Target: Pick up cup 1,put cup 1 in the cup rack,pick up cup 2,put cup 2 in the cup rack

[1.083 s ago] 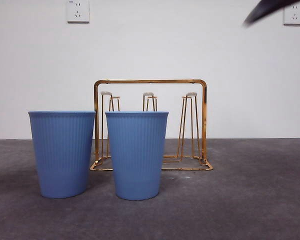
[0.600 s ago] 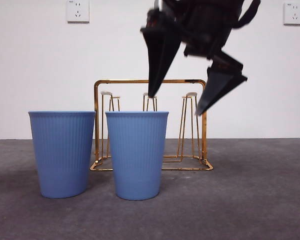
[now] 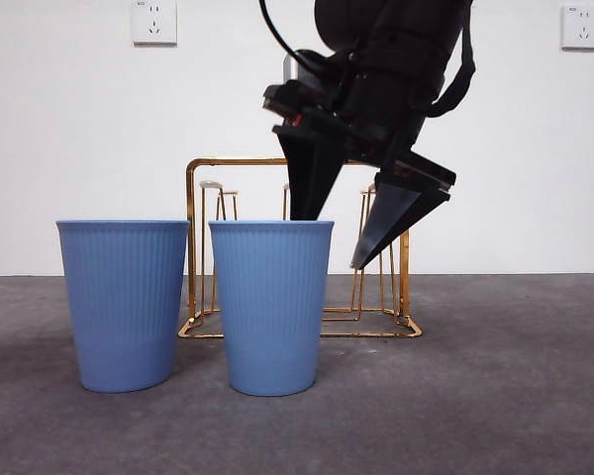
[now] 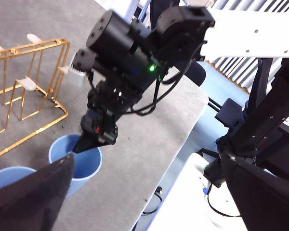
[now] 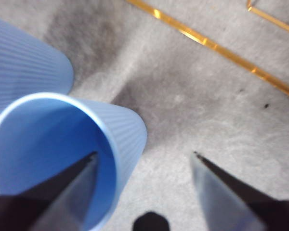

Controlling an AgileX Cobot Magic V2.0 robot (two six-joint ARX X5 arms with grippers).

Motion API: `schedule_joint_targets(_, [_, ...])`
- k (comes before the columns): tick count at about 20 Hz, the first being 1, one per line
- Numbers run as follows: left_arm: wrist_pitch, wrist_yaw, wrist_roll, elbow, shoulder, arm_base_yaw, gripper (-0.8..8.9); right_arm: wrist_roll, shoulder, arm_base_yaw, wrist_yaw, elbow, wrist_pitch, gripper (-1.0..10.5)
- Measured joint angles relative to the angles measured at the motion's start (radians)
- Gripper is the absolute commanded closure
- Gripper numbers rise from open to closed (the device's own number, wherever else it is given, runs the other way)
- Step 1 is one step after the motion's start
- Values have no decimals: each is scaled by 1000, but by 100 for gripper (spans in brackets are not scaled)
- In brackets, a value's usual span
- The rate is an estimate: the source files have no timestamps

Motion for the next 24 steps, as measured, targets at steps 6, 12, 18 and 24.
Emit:
schedule_joint_targets(6, [10,0,-17,0,5,0,218,-12,2,5,-7,0,23,962])
schedule_joint_targets(12, [55,67,-46,0,10,0,218,-39,-32,5,-7,0,-10,963])
schedule_joint_targets(18, [340,227,-223,0,21,-6,218,-53,-386,5,-1,51,9,963])
schedule_joint_targets(24, [852,180,-537,0,37,-58,218,-58,-785,5,0,144,226,963])
